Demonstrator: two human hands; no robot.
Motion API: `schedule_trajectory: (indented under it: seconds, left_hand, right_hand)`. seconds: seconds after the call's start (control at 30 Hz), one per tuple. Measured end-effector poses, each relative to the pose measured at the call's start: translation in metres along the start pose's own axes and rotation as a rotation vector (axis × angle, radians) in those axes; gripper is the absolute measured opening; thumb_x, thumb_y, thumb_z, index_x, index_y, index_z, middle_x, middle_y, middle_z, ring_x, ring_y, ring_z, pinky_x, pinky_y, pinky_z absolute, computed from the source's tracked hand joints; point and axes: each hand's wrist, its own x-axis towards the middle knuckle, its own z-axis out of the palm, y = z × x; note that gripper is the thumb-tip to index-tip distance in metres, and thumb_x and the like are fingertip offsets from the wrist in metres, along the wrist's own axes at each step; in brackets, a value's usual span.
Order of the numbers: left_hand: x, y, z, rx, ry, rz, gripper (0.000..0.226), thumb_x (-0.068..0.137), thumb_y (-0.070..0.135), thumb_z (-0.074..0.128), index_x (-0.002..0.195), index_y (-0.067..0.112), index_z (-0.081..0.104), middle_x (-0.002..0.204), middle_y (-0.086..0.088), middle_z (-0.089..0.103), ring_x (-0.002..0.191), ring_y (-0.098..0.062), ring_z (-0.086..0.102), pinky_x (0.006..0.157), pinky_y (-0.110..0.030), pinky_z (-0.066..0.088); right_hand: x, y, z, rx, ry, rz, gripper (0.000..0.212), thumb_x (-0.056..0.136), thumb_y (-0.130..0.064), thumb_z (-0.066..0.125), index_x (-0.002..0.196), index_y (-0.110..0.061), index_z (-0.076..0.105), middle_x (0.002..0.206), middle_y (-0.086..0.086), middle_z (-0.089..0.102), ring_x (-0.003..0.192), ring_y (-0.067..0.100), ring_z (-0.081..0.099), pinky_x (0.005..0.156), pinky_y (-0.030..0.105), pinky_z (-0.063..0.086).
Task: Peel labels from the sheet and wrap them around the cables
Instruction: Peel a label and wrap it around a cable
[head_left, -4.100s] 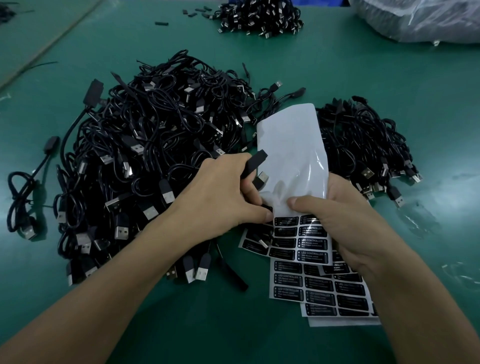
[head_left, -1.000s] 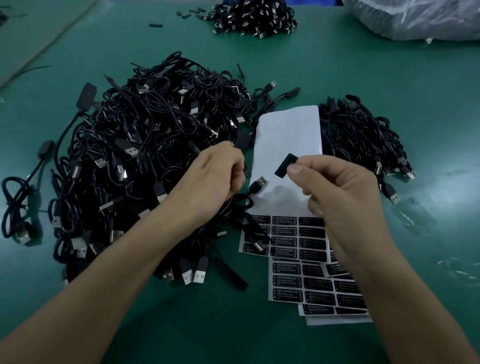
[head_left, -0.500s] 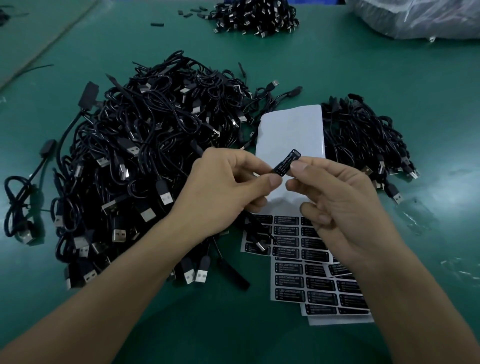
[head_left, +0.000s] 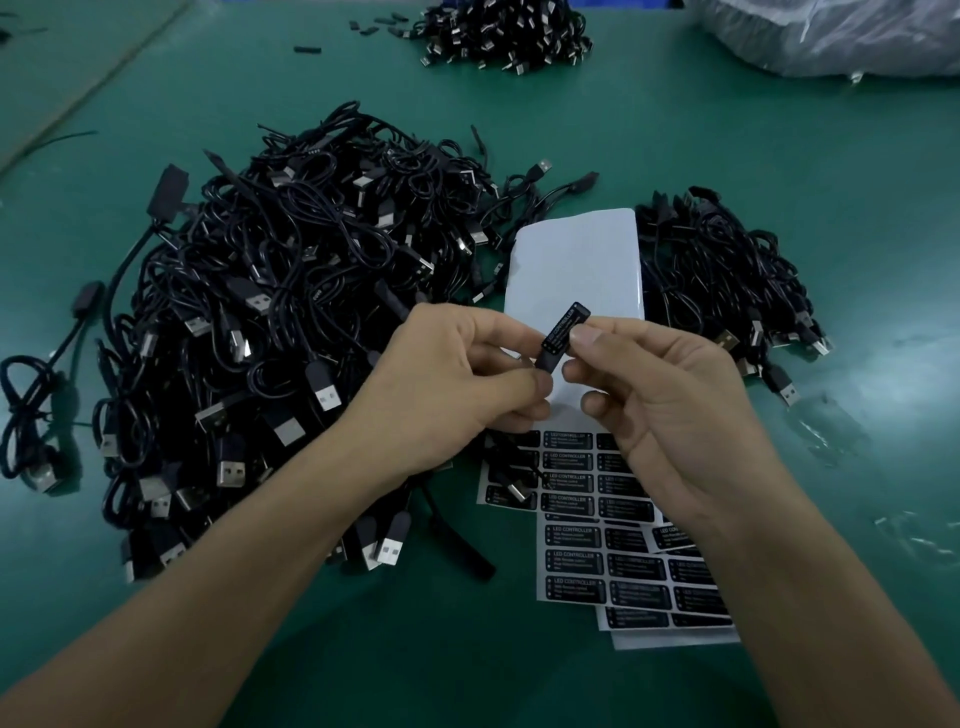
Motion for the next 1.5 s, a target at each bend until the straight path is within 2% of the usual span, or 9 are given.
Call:
schedule_trajectory:
  seconds: [0.23,0.33,0.5,0.67,1.1,1.5]
  left_hand:
    - [-0.001,-0.001,0.001,-0.028,0.058,-0.007,0.012,0.085,-0.001,0.075,0.089,0.01,0.072,0.07,-0.01,0.075,0.068,-0.019,0.076,0.06,-0.023,0.059]
    - [-0.001,0.0,0.001,-0.04,0.057,-0.004,0.013,0.085,-0.002,0.075,0.09,0.01,0.072,0.07,-0.011,0.075,0.068,-0.019,0.076,0.061,-0.024,0.06]
    - [-0.002,0.002,0.001,-0.074,0.037,-0.009,0.023,0.084,-0.003,0.075,0.102,0.01,0.069,0.072,-0.011,0.076,0.068,-0.018,0.076,0.061,-0.023,0.059]
    - [-0.002,0.002,0.002,-0.076,0.037,0.001,0.029,0.082,-0.005,0.076,0.103,0.013,0.068,0.073,-0.012,0.076,0.068,-0.019,0.076,0.062,-0.024,0.06]
    - [-0.003,0.002,0.002,-0.067,0.038,0.008,0.025,0.082,-0.004,0.077,0.1,0.012,0.071,0.073,-0.012,0.076,0.069,-0.02,0.076,0.062,-0.024,0.06]
    - [-0.003,0.002,0.002,-0.07,0.031,0.009,0.024,0.081,-0.003,0.078,0.099,0.011,0.071,0.073,-0.012,0.076,0.069,-0.021,0.076,0.062,-0.025,0.061]
  right_hand:
    - [-0.001,0.002,0.001,-0.085,0.032,-0.014,0.013,0.061,-0.028,0.079,0.07,-0.018,0.08,0.069,0.002,0.07,0.067,0.008,0.064,0.056,0.017,0.049]
    - [-0.001,0.003,0.001,-0.126,0.046,-0.023,0.002,0.073,-0.02,0.08,0.071,-0.019,0.08,0.07,0.003,0.071,0.068,0.01,0.063,0.058,0.018,0.049]
    - [0.0,0.006,0.001,-0.137,0.072,-0.044,0.011,0.082,-0.014,0.077,0.073,-0.018,0.08,0.069,0.002,0.07,0.067,0.009,0.063,0.058,0.018,0.048]
    - [0.001,0.008,0.002,-0.134,0.082,-0.061,0.01,0.083,-0.014,0.077,0.074,-0.018,0.081,0.068,0.002,0.07,0.066,0.008,0.062,0.058,0.017,0.048]
    - [0.003,0.012,-0.001,-0.176,0.094,-0.111,0.009,0.082,-0.015,0.078,0.075,-0.018,0.08,0.067,0.004,0.069,0.064,0.014,0.059,0.06,0.018,0.049]
    - [0.002,0.013,0.0,-0.195,0.118,-0.145,0.009,0.084,-0.014,0.077,0.075,-0.016,0.079,0.066,0.003,0.069,0.061,0.012,0.062,0.06,0.018,0.05]
